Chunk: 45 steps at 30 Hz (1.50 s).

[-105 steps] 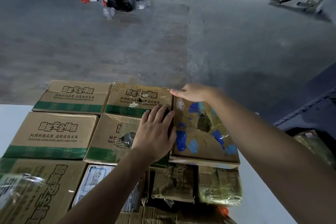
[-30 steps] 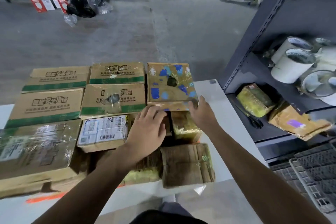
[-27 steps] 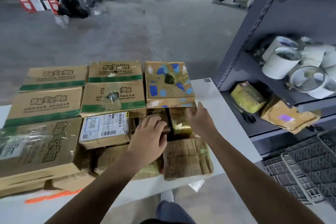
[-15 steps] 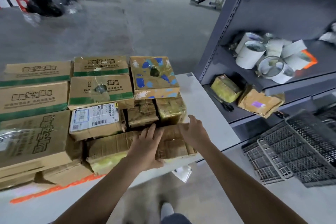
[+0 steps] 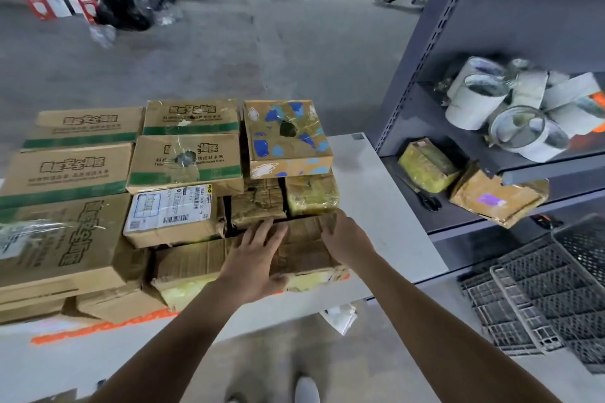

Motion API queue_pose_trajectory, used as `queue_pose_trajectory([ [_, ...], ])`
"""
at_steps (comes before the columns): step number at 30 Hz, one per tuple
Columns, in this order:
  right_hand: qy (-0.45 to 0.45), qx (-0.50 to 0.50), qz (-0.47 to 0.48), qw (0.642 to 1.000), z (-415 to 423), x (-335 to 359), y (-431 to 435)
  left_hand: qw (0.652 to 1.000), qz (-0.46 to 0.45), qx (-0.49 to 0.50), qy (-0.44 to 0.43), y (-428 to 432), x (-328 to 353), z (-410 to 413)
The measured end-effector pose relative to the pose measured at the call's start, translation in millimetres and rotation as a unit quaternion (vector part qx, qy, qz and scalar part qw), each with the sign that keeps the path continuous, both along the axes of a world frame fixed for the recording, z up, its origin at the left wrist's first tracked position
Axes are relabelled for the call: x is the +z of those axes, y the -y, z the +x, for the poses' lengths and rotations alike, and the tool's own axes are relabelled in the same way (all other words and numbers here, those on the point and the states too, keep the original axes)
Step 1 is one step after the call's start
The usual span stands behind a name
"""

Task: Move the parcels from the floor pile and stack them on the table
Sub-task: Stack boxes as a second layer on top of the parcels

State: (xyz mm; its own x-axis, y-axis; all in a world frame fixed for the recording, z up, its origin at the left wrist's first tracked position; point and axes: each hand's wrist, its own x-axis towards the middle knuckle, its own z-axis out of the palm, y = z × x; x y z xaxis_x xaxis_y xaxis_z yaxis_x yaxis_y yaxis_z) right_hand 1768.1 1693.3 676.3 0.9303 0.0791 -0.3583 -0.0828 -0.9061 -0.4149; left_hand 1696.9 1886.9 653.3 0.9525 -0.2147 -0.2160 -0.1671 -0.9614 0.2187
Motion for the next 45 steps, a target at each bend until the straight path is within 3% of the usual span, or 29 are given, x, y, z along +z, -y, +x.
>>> queue_pose_trajectory([
  [8,-0.023,0.019,-0.008,1.0,-3.6,-4.9,11.1,0.999,0.035,0.012,0.032,-3.9,-15.4,-10.8],
  [18,0.035,0.022,0.017,0.999,3.6,-2.2,16.1,0.998,-0.015,0.023,0.059,6.1,-9.0,-16.9],
  [27,0.025,0.017,0.061,0.998,2.3,-10.6,20.3,0.999,0.001,0.037,0.021,14.9,5.1,-6.1],
  [37,0.011,0.026,0.111,0.993,4.2,-3.0,34.4,0.982,-0.16,0.103,-0.018,18.2,20.8,4.2],
  [45,-0.091,0.077,0.229,0.966,-2.9,15.3,58.1,0.946,-0.285,0.144,-0.062,10.9,29.5,10.8],
])
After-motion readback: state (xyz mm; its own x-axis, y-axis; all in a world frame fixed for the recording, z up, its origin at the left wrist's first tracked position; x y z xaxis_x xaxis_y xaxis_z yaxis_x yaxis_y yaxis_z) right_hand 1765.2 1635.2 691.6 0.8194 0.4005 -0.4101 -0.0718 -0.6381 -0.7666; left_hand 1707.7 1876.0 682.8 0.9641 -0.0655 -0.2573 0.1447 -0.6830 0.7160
